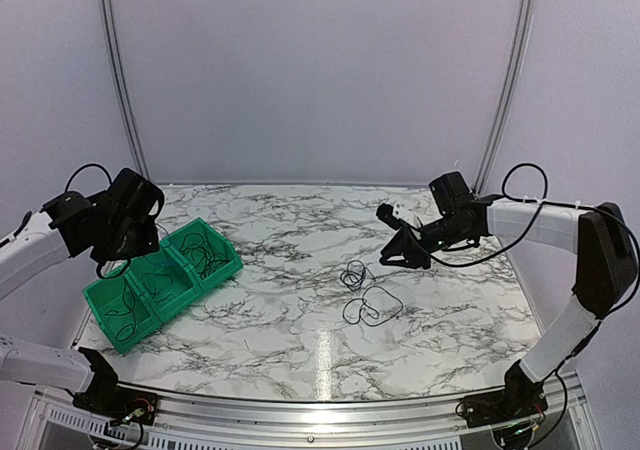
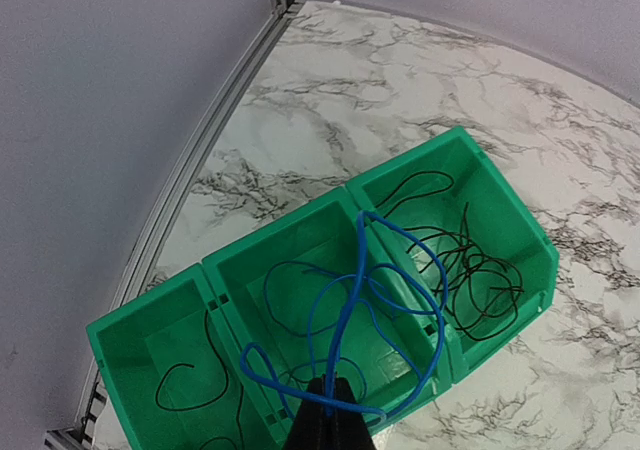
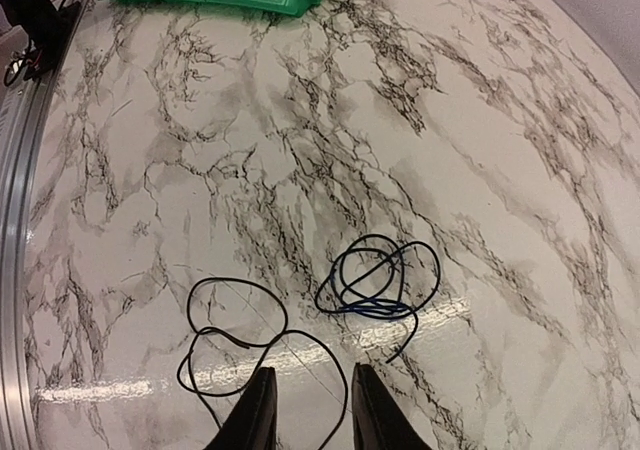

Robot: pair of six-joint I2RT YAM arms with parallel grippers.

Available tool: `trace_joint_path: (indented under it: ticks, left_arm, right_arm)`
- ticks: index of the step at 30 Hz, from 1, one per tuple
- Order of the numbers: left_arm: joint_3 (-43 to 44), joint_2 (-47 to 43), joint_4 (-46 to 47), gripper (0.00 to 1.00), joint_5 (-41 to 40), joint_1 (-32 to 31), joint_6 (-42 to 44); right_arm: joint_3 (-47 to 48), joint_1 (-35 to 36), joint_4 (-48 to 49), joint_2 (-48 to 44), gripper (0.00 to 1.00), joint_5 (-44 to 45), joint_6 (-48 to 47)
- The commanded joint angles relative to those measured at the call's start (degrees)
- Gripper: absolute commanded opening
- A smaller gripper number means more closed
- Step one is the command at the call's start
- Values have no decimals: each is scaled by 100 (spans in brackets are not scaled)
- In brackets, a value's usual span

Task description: Untangle the cables

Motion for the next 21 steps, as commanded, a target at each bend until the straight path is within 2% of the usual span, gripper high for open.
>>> trace_joint_path:
  ticks: [1, 4, 9, 14, 21]
  left_arm:
    - [-156, 150, -431, 0, 660, 634, -256]
    - [-272, 385, -421, 0, 973, 974, -124]
    - [-309, 933, -278, 0, 768, 1094, 141]
    - [-290, 1409, 208, 0, 821, 1169, 358]
    - [-382, 2032, 838, 0, 1311, 1387, 508]
  right_arm:
    - [64, 61, -33, -154, 27, 376, -210]
    - [71, 61, -26, -93, 27, 434, -229]
    - [56, 61, 7, -91, 28, 510, -215]
    - [21, 61, 45, -104, 27, 658, -231]
    - [-15, 59, 80, -136, 28, 778, -250]
